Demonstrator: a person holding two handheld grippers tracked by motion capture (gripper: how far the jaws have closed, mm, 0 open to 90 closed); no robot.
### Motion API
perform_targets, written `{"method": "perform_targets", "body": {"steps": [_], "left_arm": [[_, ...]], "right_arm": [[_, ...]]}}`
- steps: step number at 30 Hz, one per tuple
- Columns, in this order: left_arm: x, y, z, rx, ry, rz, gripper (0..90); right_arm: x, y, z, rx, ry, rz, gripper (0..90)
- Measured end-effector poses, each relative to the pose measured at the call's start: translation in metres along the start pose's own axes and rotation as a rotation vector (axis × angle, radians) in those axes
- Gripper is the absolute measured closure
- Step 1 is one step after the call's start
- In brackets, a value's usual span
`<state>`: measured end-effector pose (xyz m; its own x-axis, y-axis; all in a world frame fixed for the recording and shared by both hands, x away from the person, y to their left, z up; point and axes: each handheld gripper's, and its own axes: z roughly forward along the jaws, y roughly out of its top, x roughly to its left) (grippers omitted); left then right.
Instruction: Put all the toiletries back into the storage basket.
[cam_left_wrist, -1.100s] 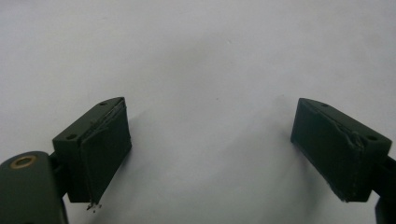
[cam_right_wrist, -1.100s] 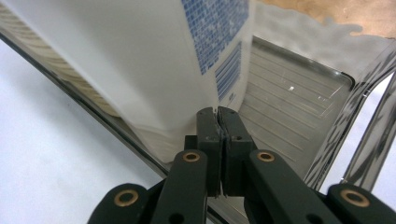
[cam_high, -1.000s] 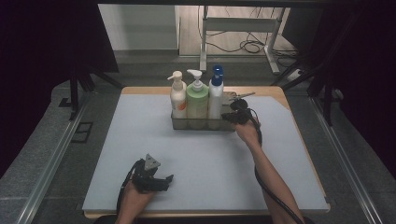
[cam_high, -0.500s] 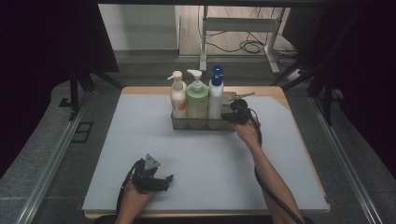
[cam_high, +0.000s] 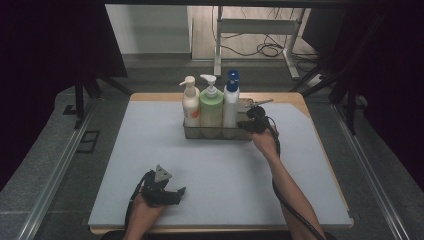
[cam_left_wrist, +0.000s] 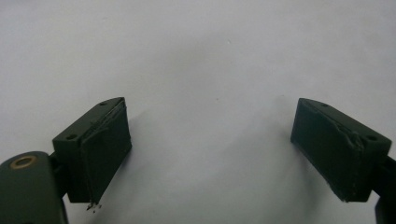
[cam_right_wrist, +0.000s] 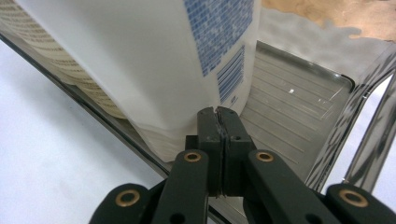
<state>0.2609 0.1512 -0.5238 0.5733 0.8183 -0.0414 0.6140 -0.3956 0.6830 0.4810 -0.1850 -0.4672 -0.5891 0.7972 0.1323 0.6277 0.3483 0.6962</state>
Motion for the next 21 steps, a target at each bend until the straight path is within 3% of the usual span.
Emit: {"method": "perform_targets", "body": {"steps": [12,21], "left_arm": [[0.0,0.0,0.0,0.002,0.001,0.003,11.6],[0.0,0.0,0.0,0.002,0.001,0.003,11.6]], "right_arm": [[0.002,0.004,-0.014,-0.022,0.001,-0.018,80.1],[0.001,0.003,-0.024,-0.044,-0.004,-0.019,67.0]]}}
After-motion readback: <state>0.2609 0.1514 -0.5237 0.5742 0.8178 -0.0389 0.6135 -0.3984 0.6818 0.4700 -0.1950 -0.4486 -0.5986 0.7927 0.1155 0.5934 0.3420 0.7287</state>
